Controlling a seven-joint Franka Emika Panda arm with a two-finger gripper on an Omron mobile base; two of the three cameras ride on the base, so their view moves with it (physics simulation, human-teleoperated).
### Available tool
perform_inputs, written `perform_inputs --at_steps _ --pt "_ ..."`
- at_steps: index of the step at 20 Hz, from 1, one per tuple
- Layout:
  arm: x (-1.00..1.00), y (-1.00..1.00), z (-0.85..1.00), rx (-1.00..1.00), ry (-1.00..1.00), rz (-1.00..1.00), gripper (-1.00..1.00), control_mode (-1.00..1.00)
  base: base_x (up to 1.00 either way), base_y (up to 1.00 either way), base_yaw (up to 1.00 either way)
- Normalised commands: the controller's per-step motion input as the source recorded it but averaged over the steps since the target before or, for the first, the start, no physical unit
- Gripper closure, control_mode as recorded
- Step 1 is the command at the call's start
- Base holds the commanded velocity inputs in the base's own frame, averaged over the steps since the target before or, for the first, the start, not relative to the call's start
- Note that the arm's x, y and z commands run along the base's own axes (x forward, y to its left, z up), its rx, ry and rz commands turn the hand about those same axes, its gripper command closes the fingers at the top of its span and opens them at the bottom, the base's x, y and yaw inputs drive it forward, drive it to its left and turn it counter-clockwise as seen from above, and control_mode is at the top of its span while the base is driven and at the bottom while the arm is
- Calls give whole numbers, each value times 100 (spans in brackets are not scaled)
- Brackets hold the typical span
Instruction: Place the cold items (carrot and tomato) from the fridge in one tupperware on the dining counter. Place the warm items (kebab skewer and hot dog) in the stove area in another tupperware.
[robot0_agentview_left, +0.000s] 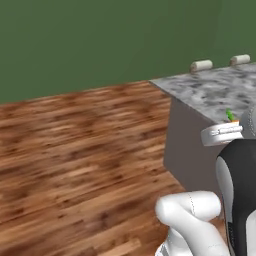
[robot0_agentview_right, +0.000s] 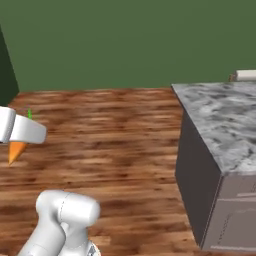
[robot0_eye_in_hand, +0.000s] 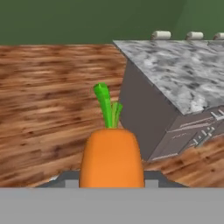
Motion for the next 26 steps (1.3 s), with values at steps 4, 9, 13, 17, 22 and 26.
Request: perform_inputs --at_steps 4,9,13,17,22,26 --pt "0 0 0 0 0 0 100 100 100 35 -42" --pt "0 0 0 0 0 0 100 100 100 58 -44" --pt "0 0 0 0 0 0 100 100 100 72 -43" --pt "0 0 0 0 0 0 100 100 99 80 -39" --pt "0 0 0 0 0 0 100 100 90 85 -36" --pt "0 0 0 0 0 0 100 100 91 90 -37"
